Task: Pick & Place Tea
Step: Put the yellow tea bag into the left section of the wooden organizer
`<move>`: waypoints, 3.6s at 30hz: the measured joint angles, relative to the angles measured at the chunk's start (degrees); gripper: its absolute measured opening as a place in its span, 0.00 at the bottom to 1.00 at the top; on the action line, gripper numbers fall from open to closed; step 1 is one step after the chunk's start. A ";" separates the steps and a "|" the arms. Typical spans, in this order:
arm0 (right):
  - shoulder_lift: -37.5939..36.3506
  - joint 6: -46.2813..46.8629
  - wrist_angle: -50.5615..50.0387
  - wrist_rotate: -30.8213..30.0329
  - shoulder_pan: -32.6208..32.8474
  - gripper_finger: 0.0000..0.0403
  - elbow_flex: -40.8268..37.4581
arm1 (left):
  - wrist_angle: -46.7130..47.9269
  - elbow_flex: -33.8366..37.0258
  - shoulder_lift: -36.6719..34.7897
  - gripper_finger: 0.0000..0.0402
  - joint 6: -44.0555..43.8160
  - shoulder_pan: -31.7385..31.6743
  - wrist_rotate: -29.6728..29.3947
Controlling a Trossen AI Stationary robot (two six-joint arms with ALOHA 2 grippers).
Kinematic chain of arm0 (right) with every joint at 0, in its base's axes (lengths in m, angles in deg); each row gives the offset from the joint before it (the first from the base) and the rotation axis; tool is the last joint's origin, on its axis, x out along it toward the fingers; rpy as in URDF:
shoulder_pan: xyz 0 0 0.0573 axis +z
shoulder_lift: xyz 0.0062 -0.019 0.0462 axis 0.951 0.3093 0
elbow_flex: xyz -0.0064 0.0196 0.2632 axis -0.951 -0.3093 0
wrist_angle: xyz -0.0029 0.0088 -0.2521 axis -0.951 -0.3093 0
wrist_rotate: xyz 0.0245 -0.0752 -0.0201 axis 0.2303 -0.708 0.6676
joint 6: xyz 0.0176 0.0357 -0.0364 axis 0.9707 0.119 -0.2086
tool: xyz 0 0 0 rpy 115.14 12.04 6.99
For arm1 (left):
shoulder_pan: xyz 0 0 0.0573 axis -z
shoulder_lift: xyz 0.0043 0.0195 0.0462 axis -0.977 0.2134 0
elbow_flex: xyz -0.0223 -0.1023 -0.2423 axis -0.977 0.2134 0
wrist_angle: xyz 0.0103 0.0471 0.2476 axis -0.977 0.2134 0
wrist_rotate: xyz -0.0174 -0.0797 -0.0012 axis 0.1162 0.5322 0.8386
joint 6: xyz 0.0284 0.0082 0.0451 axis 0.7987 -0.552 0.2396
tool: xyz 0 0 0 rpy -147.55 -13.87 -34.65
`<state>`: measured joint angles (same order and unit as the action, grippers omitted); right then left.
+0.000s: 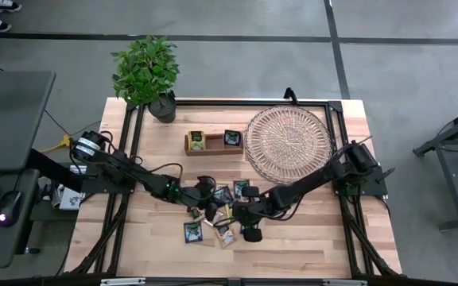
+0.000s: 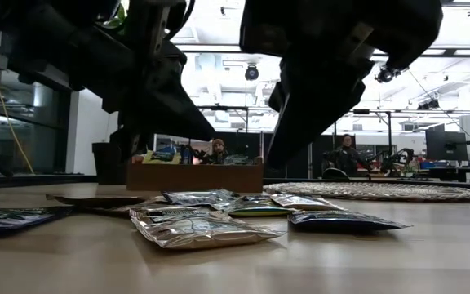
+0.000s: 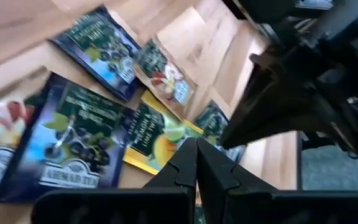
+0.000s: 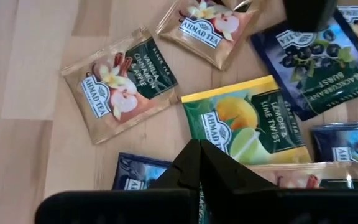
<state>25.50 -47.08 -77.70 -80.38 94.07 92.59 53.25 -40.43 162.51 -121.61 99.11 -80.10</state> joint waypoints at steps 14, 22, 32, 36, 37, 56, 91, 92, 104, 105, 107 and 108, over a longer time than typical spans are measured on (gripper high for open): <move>5.31 2.44 1.88 1.54 -0.02 0.00 0.07 | -0.39 0.02 0.00 0.00 -2.80 0.00 1.91; 6.48 4.63 2.30 3.10 0.11 0.00 0.24 | -0.51 0.02 0.00 0.00 -5.96 -0.02 2.53; 6.63 4.46 2.48 3.39 0.04 0.00 0.16 | 0.37 0.03 0.00 0.01 -9.16 -0.03 3.59; 6.65 4.44 2.84 3.50 0.04 0.00 0.09 | 0.39 0.04 0.00 0.08 -9.28 -0.04 3.18; 6.65 4.44 2.93 3.57 0.04 0.00 0.08 | 0.48 0.04 0.00 0.11 -9.25 -0.04 2.96; 6.76 4.41 4.42 3.91 0.09 0.00 -0.04 | 1.78 -4.37 9.07 0.48 -14.70 -0.23 0.89; 4.86 4.58 3.50 5.14 0.18 0.00 -0.19 | 4.75 -12.48 13.03 0.00 -4.39 -2.35 6.24; 4.22 4.58 2.94 5.43 0.19 0.00 -0.27 | 5.07 -12.48 13.05 0.00 -4.31 -2.34 6.22; -9.58 4.41 -5.64 5.79 -1.96 0.00 -0.09 | 6.38 -12.42 12.37 0.00 -0.63 -3.23 5.54; -10.86 4.27 -6.58 5.38 -2.06 0.00 -0.09 | 7.27 -12.33 11.31 0.00 0.61 -3.71 5.65; -13.13 4.02 -7.95 3.86 -2.23 0.00 -0.09 | 8.24 -12.54 9.37 0.00 3.02 -4.57 6.78; -14.28 3.98 -9.08 2.70 -2.26 0.00 -0.09 | 9.96 -12.51 8.32 0.00 4.69 -5.10 7.06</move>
<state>11.22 -43.10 -86.78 -77.68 91.81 92.51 63.22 -52.94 170.82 -116.92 94.01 -73.04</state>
